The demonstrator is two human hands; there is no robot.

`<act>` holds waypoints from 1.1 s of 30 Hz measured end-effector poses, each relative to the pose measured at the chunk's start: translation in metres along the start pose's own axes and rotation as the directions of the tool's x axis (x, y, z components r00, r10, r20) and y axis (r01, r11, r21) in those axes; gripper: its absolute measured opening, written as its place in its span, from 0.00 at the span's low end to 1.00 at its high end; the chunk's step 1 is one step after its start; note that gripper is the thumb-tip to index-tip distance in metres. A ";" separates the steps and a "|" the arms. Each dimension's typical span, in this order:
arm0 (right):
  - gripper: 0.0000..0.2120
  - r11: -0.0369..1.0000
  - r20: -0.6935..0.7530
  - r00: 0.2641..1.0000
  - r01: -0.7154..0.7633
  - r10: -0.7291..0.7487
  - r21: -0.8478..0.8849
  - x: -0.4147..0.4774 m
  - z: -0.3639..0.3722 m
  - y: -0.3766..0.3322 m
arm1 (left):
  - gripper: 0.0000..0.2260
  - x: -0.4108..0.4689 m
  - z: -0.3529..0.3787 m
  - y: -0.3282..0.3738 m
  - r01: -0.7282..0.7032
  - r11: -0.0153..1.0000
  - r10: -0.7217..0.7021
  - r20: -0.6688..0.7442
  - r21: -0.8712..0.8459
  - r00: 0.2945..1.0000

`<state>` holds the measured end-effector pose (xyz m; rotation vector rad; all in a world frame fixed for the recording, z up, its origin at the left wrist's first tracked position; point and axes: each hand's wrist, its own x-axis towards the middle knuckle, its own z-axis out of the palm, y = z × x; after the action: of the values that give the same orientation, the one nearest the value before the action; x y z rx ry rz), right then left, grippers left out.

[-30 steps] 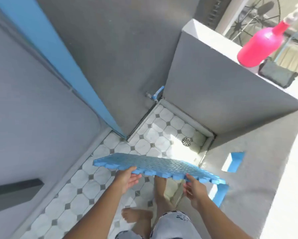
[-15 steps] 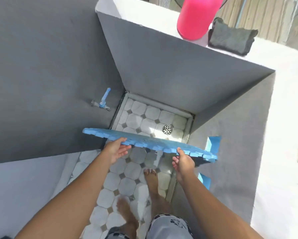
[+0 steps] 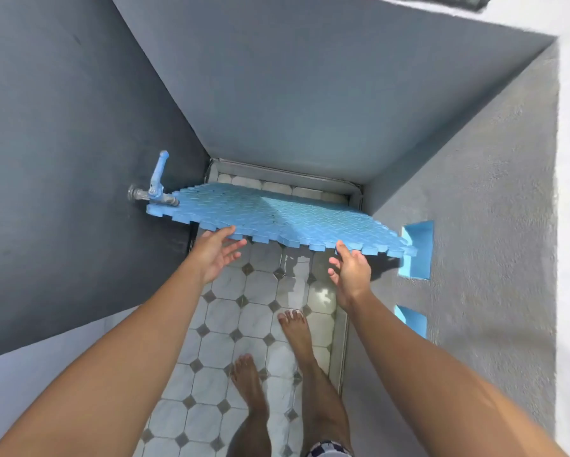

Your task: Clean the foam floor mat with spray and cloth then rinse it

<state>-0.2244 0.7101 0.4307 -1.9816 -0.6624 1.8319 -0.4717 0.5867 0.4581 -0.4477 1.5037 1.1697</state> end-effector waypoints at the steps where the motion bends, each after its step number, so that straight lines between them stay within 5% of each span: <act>1: 0.18 1.000 -0.002 1.000 -0.011 0.011 0.002 0.004 0.001 0.004 | 0.08 0.006 0.000 -0.001 -0.002 1.000 0.002 0.009 0.009 1.000; 5: 0.33 0.999 0.004 0.999 -0.048 0.048 -0.004 0.020 0.006 0.020 | 0.08 0.030 -0.007 -0.007 0.025 0.999 -0.026 0.031 0.047 0.999; 10: 0.38 0.990 0.059 0.990 -0.127 0.130 -0.055 0.027 -0.002 0.032 | 0.18 0.041 -0.007 -0.014 0.087 0.981 -0.089 0.002 0.174 0.996; 20: 0.11 0.986 0.006 0.992 -0.125 0.127 -0.113 -0.044 -0.029 0.034 | 0.25 -0.043 -0.035 -0.011 0.039 0.890 -0.051 0.016 0.455 0.999; 24: 0.02 0.988 0.038 0.998 -0.046 0.053 -0.145 -0.110 -0.042 0.025 | 0.24 -0.106 -0.031 0.007 -0.088 0.832 0.067 0.057 0.547 0.996; 33: 0.07 0.933 0.194 0.951 0.283 -0.242 -0.223 -0.205 -0.061 -0.062 | 0.14 -0.224 0.026 0.083 -0.494 0.634 0.410 0.283 0.594 0.867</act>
<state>-0.1793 0.6493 0.6404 -1.7898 -1.2006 1.8293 -0.4559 0.5755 0.6972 0.5167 1.8518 0.9207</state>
